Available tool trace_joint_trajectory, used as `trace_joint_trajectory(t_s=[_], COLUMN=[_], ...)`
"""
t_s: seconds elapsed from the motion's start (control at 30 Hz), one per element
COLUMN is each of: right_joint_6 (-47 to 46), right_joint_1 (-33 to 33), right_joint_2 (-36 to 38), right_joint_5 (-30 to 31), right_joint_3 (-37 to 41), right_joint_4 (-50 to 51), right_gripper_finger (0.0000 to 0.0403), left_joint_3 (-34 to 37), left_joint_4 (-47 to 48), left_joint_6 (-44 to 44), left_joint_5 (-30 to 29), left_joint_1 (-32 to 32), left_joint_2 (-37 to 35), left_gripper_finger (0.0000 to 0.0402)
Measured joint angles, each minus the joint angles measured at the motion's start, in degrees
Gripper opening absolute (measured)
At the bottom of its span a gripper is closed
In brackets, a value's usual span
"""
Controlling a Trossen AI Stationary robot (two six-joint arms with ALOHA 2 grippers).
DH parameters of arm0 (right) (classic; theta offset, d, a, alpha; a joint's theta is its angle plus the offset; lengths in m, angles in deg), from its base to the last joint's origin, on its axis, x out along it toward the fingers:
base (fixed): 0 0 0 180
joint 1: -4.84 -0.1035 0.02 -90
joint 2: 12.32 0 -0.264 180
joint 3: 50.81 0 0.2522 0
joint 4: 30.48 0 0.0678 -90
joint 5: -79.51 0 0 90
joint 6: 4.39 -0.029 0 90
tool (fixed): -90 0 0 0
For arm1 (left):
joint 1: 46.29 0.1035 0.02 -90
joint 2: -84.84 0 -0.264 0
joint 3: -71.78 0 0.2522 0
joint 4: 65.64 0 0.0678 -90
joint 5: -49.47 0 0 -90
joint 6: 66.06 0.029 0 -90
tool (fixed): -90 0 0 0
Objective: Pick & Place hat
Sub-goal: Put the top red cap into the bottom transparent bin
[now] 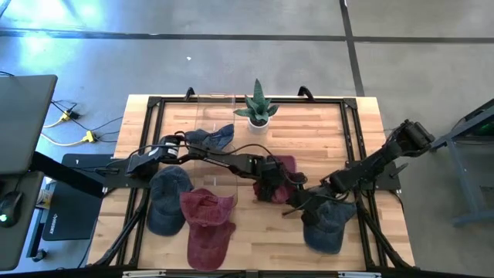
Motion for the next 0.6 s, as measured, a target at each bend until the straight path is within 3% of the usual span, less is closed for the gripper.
trace_joint_trajectory(t_s=[0.17, 0.47, 0.6], right_joint_6=[0.01, -1.42, -3.16], right_joint_1=[0.29, -0.5, -3.2], right_joint_2=[0.19, 3.49, 7.97], right_joint_5=[0.61, 0.23, 0.81], right_joint_3=[0.01, 0.01, 0.01], right_joint_4=[0.01, 1.11, 3.28], right_gripper_finger=[0.0024, 0.0141, 0.0165], left_joint_3=[-0.03, -1.57, -2.0], left_joint_4=[1.14, 8.94, 9.81], left_joint_6=[4.28, 4.77, 4.34], left_joint_5=[-6.45, -15.3, -17.03], left_joint_1=[-2.12, -2.15, -2.26], left_joint_2=[0.0, -1.2, -1.9], left_gripper_finger=[0.0088, 0.0023, 0.0005])
